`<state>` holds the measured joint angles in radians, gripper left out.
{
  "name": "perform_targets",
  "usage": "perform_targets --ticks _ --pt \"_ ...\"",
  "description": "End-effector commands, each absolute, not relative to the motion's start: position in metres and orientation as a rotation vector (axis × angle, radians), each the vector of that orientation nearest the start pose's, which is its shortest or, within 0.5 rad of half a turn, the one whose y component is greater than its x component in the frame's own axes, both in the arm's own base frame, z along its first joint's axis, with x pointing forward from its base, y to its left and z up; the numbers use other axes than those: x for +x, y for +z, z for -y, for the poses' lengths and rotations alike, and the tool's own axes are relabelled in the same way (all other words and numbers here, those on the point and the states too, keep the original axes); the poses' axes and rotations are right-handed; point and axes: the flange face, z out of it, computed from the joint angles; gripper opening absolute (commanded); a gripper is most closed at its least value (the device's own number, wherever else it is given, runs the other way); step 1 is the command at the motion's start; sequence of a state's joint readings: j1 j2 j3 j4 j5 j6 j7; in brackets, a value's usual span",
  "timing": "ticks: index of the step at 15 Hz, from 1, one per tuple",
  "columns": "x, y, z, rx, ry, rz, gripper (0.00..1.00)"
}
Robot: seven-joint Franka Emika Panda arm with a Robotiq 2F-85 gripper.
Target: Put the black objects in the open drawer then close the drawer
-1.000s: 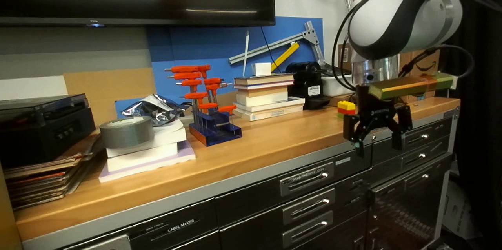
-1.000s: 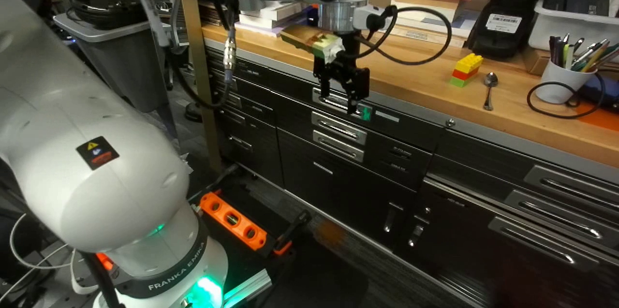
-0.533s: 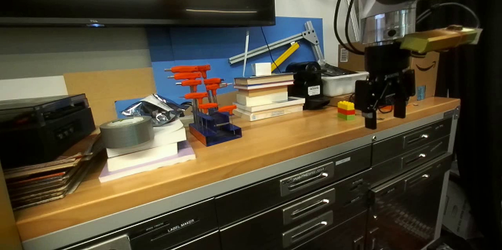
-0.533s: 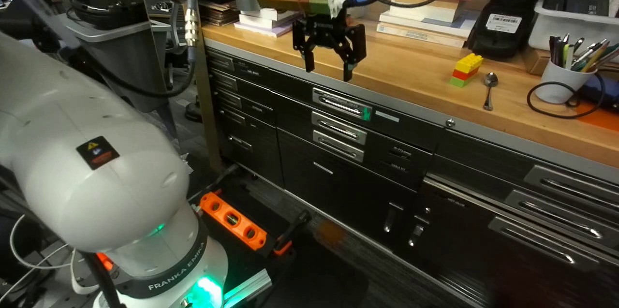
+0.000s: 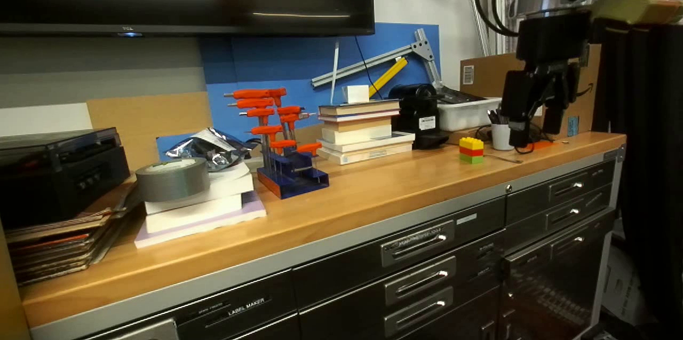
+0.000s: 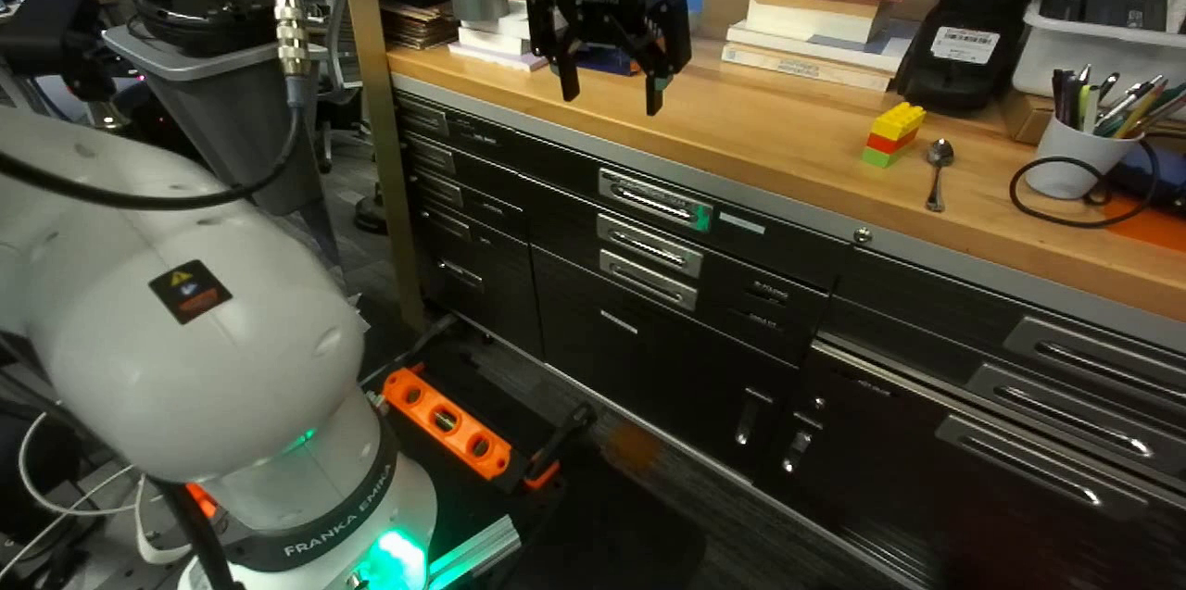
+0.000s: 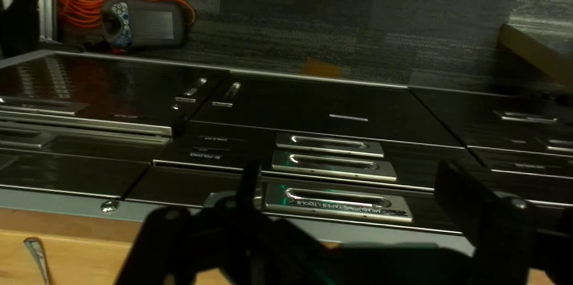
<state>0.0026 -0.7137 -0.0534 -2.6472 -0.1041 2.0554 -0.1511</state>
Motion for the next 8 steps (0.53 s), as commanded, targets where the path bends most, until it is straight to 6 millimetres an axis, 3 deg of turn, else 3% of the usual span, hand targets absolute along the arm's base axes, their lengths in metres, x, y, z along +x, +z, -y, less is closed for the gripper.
perform_targets --ticks 1,8 --pt "0.324 0.486 0.023 -3.102 -0.262 0.273 1.0" --pt "0.314 0.485 0.019 -3.137 -0.1 0.149 1.0"
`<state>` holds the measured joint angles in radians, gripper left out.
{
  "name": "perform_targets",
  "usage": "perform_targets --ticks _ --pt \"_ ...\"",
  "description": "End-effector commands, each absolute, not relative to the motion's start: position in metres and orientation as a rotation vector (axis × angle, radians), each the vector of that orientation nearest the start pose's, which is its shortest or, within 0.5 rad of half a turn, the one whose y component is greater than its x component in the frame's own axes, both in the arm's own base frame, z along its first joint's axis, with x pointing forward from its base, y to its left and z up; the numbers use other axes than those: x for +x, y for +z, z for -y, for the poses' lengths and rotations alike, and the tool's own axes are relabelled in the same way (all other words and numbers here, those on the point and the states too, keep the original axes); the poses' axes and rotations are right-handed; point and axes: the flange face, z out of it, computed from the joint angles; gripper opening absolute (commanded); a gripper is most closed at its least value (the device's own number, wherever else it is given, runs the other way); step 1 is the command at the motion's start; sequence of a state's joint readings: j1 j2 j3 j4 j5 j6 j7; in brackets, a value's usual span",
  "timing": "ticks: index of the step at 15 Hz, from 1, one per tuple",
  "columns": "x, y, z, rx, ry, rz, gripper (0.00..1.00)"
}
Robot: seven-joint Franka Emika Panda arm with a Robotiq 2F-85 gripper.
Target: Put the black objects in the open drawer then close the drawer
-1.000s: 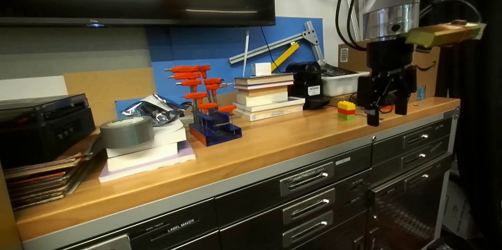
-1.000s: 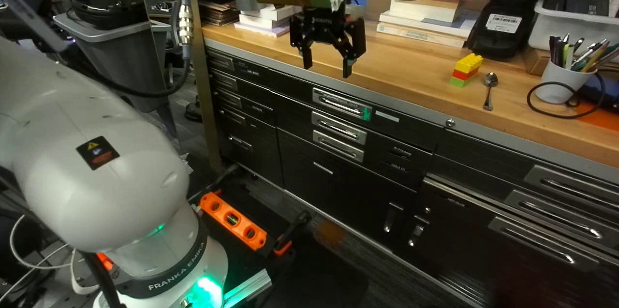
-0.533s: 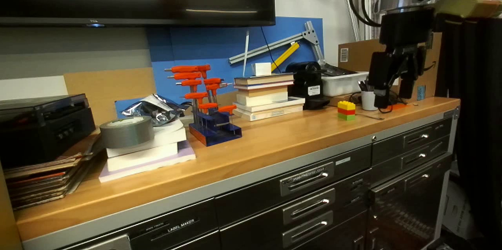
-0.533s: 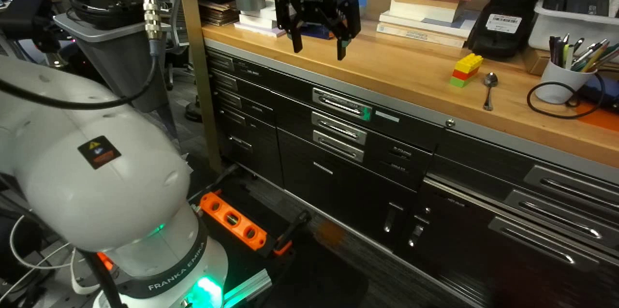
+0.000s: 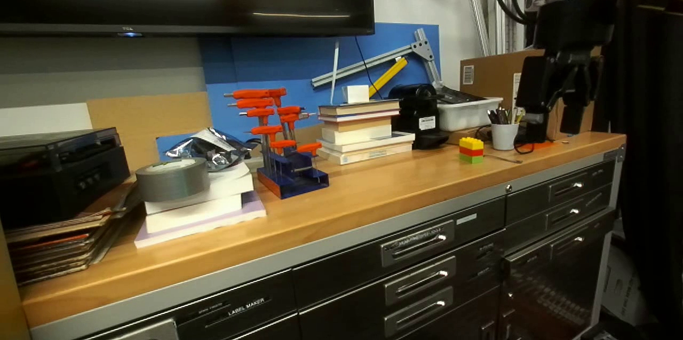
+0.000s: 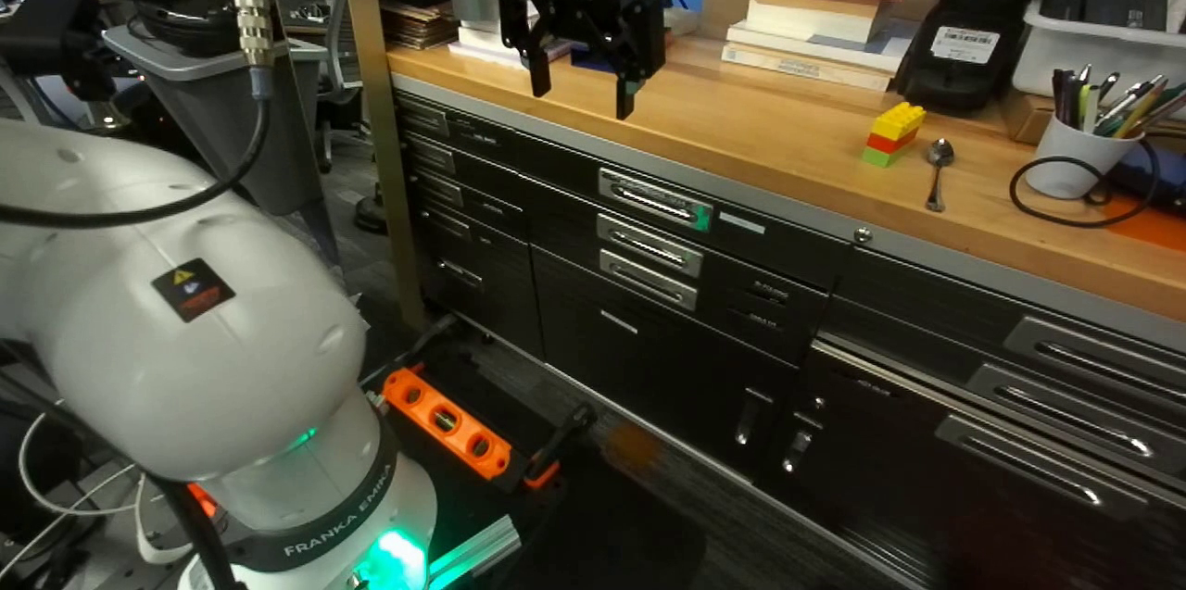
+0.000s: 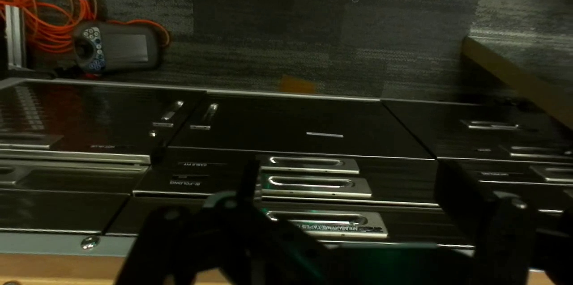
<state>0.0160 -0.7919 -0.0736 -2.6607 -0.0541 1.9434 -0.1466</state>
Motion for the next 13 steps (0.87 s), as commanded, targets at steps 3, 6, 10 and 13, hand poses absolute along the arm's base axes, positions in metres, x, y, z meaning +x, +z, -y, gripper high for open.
perform_targets --ticks 3,6,10,13 --pt "0.3122 0.4841 0.0186 -3.131 -0.087 0.097 1.0" --pt "0.3168 0.4768 0.021 -3.142 -0.067 0.13 1.0" --pt "0.3167 0.4768 0.021 -3.141 -0.066 0.123 1.0" --pt "0.3167 0.4767 0.021 -3.141 -0.065 0.12 1.0"
